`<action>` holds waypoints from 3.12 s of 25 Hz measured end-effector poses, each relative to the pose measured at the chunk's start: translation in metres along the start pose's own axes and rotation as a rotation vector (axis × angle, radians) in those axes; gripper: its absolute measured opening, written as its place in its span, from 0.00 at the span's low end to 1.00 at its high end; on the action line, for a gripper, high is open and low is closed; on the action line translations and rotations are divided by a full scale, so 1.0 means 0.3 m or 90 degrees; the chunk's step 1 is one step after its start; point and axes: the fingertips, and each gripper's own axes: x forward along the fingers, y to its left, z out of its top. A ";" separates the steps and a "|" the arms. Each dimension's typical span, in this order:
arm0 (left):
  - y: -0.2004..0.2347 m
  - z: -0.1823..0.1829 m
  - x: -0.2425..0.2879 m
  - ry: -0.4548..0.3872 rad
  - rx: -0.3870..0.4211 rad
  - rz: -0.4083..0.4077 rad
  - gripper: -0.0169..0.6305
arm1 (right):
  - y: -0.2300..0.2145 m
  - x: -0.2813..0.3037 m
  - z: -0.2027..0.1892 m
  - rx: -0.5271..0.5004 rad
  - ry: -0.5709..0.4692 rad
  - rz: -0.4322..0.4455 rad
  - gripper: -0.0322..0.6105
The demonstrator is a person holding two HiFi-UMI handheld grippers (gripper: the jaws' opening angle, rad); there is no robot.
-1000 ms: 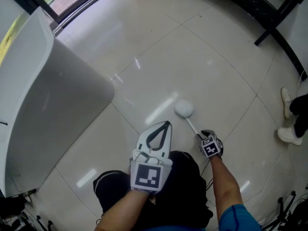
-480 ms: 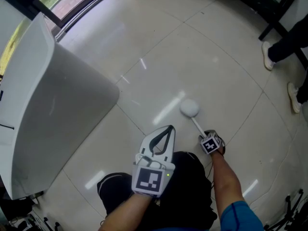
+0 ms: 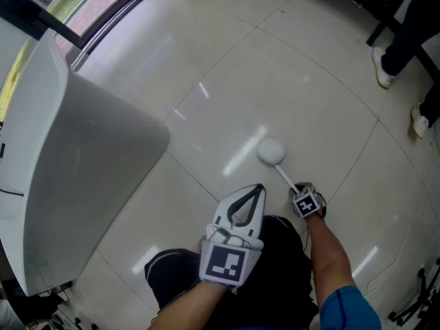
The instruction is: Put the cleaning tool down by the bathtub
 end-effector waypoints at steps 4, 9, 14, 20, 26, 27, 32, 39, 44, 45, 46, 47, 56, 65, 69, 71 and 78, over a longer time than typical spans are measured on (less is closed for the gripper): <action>-0.024 0.021 0.015 -0.011 -0.006 -0.015 0.03 | 0.005 0.003 -0.008 0.015 0.008 0.001 0.19; 0.013 0.059 0.003 -0.048 -0.043 -0.003 0.03 | -0.001 -0.044 0.036 0.082 -0.045 -0.001 0.19; 0.054 0.103 0.006 -0.081 -0.052 0.014 0.03 | -0.025 -0.133 0.133 0.117 -0.123 -0.003 0.19; 0.076 0.091 -0.005 -0.069 -0.053 0.001 0.03 | 0.007 -0.269 0.231 0.120 -0.172 -0.003 0.19; 0.093 0.029 0.021 -0.015 -0.058 0.004 0.03 | 0.019 -0.449 0.288 0.117 -0.184 -0.009 0.19; 0.101 0.024 0.027 -0.009 -0.048 0.005 0.03 | 0.025 -0.490 0.299 0.118 -0.186 -0.009 0.19; 0.122 0.110 -0.003 0.006 -0.013 0.003 0.03 | 0.054 -0.752 0.361 0.135 -0.209 -0.016 0.19; 0.042 0.519 -0.187 -0.020 -0.006 -0.001 0.03 | 0.083 -1.218 0.551 0.112 -0.273 -0.044 0.19; -0.071 0.837 -0.304 -0.007 0.001 -0.012 0.03 | 0.079 -1.631 0.718 0.121 -0.345 -0.063 0.19; -0.094 0.897 -0.328 -0.006 0.007 -0.016 0.03 | 0.083 -1.708 0.739 0.127 -0.353 -0.064 0.19; -0.118 0.959 -0.353 -0.007 0.014 -0.019 0.03 | 0.087 -1.787 0.755 0.133 -0.359 -0.065 0.19; -0.141 1.026 -0.379 -0.010 0.022 -0.023 0.03 | 0.090 -1.868 0.768 0.141 -0.364 -0.066 0.19; -0.294 1.490 -0.655 -0.019 0.052 -0.047 0.03 | 0.162 -2.575 0.872 0.166 -0.453 -0.101 0.19; -0.401 1.678 -0.872 -0.042 0.142 -0.181 0.03 | 0.266 -3.076 0.895 0.253 -0.629 -0.254 0.19; -0.334 1.678 -0.997 -0.052 0.162 -0.189 0.03 | 0.415 -3.132 0.904 0.320 -0.693 -0.246 0.19; -0.311 1.666 -1.050 -0.052 0.161 -0.183 0.03 | 0.476 -3.141 0.905 0.359 -0.727 -0.223 0.19; -0.278 1.649 -1.231 -0.054 0.156 -0.114 0.03 | 0.587 -3.192 0.902 0.479 -0.846 -0.099 0.19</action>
